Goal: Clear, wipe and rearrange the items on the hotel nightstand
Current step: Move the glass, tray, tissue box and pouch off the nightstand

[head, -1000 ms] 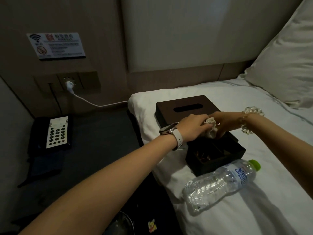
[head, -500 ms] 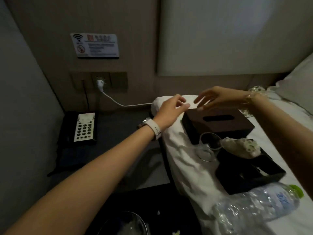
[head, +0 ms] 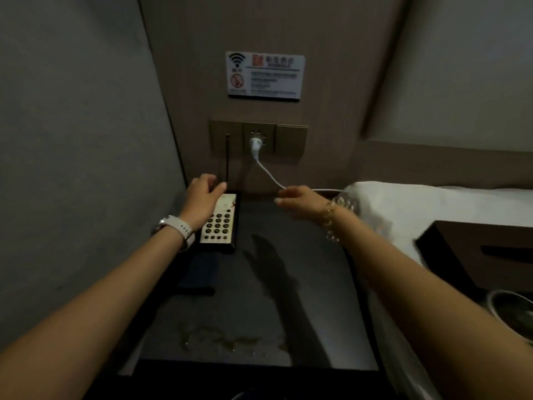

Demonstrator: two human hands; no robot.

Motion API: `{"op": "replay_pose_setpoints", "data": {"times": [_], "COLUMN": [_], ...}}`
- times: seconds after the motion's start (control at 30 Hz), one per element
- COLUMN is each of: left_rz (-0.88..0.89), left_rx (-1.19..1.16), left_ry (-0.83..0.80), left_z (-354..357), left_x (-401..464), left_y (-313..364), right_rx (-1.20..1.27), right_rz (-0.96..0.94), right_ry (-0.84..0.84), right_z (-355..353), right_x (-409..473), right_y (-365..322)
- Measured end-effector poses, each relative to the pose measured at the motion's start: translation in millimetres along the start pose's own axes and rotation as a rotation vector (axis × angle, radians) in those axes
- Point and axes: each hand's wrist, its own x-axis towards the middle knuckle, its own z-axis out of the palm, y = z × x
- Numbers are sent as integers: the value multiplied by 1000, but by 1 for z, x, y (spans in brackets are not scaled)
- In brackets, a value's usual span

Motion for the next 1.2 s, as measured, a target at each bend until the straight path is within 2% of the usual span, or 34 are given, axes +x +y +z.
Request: {"op": "replay_pose_setpoints", "data": {"times": [0.23, 0.4, 0.57, 0.7, 0.93, 1.2], "left_rz": [-261, -364, -416, -473, -516, -424], "left_rx": [93, -130, -333, -451, -602, -657], "left_ry": [16, -80, -160, -140, -153, -103], "left_z": [-12, -6, -1, -5, -9, -23], "left_x": [20, 19, 13, 15, 8, 7], "left_y": [-103, -136, -142, -139, -134, -111], "right_rx": [198, 379, 597, 719, 715, 812], "right_rz": [115, 174, 249, 255, 241, 180], "right_ry": [-11, -14, -101, -110, -124, -126], "right_z": [87, 117, 136, 141, 135, 116], "right_x": [65, 88, 99, 102, 103, 88], "right_y": [19, 34, 39, 35, 34, 13]}}
